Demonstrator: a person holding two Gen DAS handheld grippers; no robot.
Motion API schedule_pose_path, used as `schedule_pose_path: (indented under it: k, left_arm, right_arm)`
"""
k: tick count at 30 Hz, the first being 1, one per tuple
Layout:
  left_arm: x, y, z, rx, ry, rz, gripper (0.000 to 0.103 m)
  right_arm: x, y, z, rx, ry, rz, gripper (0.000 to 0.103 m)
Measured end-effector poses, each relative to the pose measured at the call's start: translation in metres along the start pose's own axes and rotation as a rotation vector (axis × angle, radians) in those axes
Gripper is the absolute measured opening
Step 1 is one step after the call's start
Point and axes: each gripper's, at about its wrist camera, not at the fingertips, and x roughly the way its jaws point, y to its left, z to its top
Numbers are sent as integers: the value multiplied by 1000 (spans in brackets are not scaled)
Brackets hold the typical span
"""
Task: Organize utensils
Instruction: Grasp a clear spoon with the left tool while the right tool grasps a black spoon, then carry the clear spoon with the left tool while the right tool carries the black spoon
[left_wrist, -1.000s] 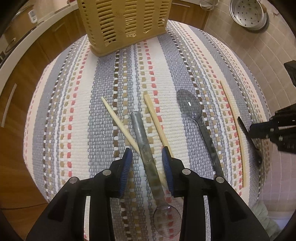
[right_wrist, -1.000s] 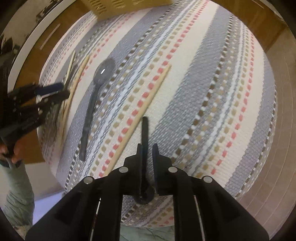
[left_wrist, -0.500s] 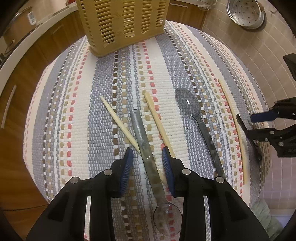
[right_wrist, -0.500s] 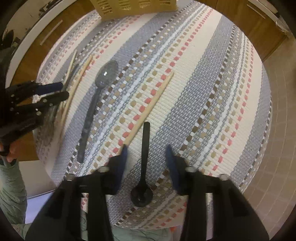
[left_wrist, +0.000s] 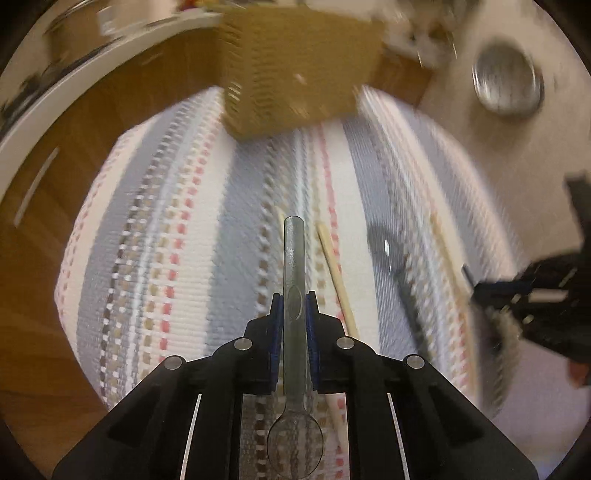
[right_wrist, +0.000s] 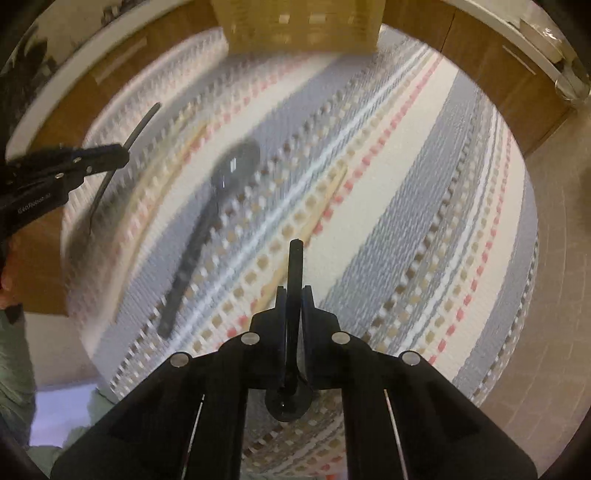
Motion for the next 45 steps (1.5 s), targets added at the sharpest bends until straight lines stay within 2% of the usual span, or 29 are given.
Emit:
schedule_pose_path:
  k: [3,7,11,16,19,21,28,32,37,45]
  left_arm:
    - [-19,15,7,-85,-98,-46,10]
    - [-41,14,14,-118,-233,-83,10]
    - [-64,0,18,-115,-402,-73,10]
    - [-99,-13,34,-116,-654,-102,10]
    - [-118,-24,43,-115,-786,-70,10]
    - [-124,-25,63,-113,-856,-63,10]
    - [-107,-22,124,-133,-931,-68,10]
    - [-90,-16,152,-133,-953,-44,10]
    - [-65,-12,177,-126,-983,25,10]
    - [-31,-6,185,-126,-1010,118,10]
  right_arm:
    - [-23,-8,8,28,-101,60,6]
    - [-46,-8,21,46,-244,130,6]
    - [-65,-8,30,70,-392,175,6]
    - [-90,-15,52,85,-547,154,6]
    - [-106,-13,67,72,-626,106,6]
    - [-113,-11,82,52,-673,85,6]
    - [-135,-9,138,19,-882,-6,6]
    - [-135,-21,172,37,-960,-8,6]
    - [-130,-40,212,63,-1010,1,6]
    - [-97,-61,247,61,-1008,-27,6]
